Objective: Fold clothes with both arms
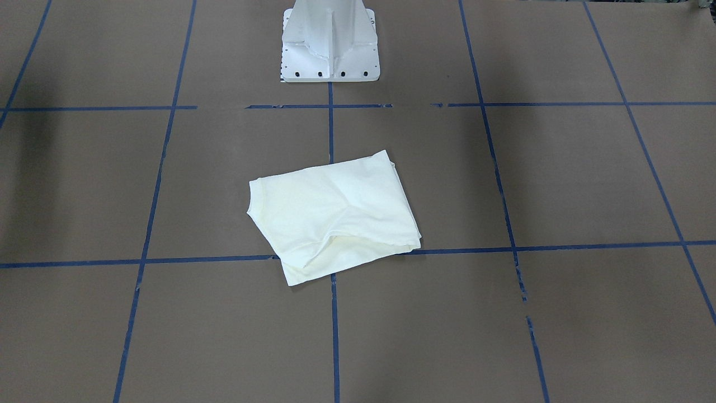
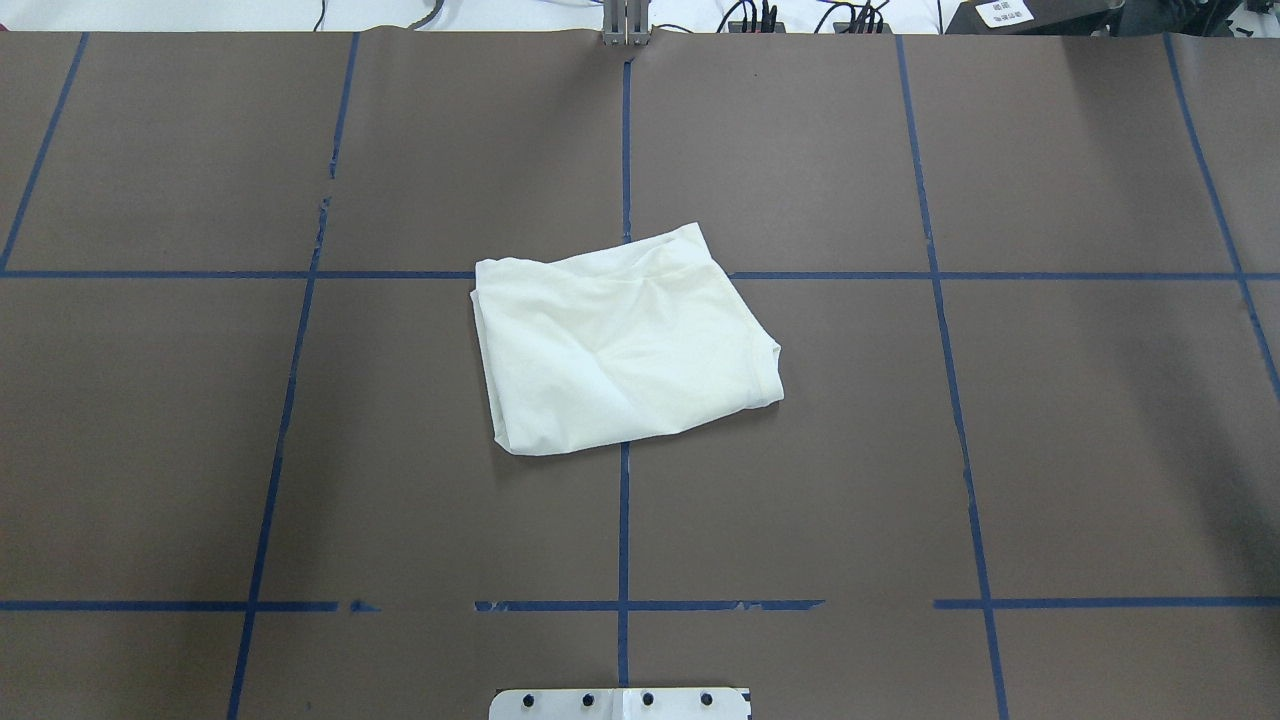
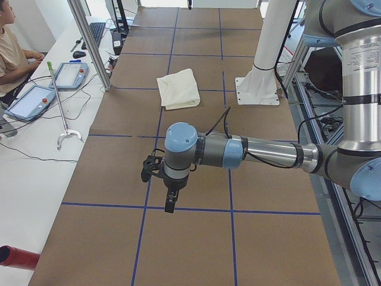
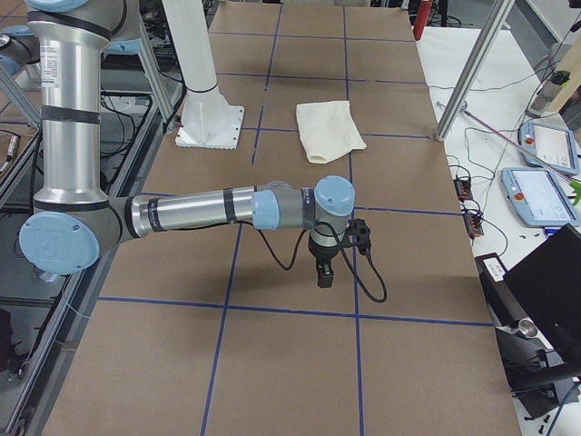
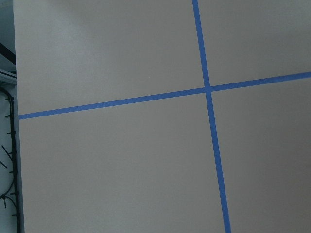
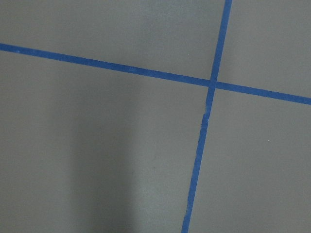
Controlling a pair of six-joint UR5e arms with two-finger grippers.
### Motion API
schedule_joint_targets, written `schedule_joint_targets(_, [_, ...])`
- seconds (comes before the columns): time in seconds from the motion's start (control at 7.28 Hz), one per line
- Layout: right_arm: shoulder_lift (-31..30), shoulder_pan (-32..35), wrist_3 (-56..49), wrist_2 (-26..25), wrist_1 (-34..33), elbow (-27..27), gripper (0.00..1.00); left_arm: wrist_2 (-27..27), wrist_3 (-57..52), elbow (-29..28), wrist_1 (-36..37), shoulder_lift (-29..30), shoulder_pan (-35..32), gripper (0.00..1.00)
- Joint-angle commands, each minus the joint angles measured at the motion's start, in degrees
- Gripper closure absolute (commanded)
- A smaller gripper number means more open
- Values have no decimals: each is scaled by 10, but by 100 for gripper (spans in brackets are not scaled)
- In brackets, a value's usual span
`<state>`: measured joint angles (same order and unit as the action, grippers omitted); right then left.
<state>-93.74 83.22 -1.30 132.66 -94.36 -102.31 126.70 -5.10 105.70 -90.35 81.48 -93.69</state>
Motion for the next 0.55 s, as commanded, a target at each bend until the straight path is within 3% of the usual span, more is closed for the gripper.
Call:
schedule_joint_targets(0.0, [-6,0,1,5,1,6,0,0,-1,-5,-3,-1,0,0])
schedule_joint_targets(0.41, [-6,0,7,8,4,16,0,1,-1,-13,-1,-3,1,0])
